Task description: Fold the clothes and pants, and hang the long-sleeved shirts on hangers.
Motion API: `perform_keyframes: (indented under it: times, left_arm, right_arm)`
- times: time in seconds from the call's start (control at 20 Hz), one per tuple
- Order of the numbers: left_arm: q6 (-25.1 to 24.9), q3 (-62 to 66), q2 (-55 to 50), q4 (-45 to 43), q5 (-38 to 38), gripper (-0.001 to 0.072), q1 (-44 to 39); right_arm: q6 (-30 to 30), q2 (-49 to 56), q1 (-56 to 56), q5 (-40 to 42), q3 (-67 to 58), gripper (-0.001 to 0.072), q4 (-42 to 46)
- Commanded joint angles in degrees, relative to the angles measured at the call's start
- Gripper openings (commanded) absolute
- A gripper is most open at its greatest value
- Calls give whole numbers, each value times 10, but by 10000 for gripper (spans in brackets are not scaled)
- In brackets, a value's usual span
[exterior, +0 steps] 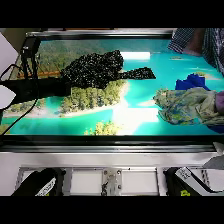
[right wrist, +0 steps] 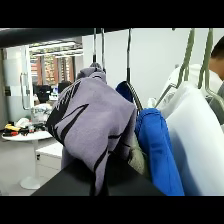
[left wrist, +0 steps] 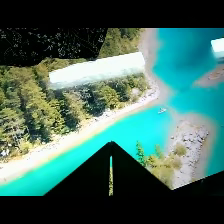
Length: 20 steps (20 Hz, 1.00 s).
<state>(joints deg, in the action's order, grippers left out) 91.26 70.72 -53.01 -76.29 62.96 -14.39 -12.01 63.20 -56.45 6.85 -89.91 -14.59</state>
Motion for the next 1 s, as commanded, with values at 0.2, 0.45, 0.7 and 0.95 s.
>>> perform_keyframes:
  times: [0.2, 0.45, 0.7, 0.95]
  left_arm:
    - [12, 0, 0, 0, -2, 15, 0]
    - [12, 0, 0, 0, -2, 14, 0]
    - [12, 0, 0, 0, -2, 15, 0]
    - [12, 0, 0, -1, -2, 14, 0]
  right_arm:
    - [0, 16, 1, -24, 0, 16, -2]
    - [0, 16, 1, -24, 7, 37, -31]
    - [0, 3, 1, -23, 7, 533, -50]
    - [0, -43, 2, -37, 17, 494, -46]
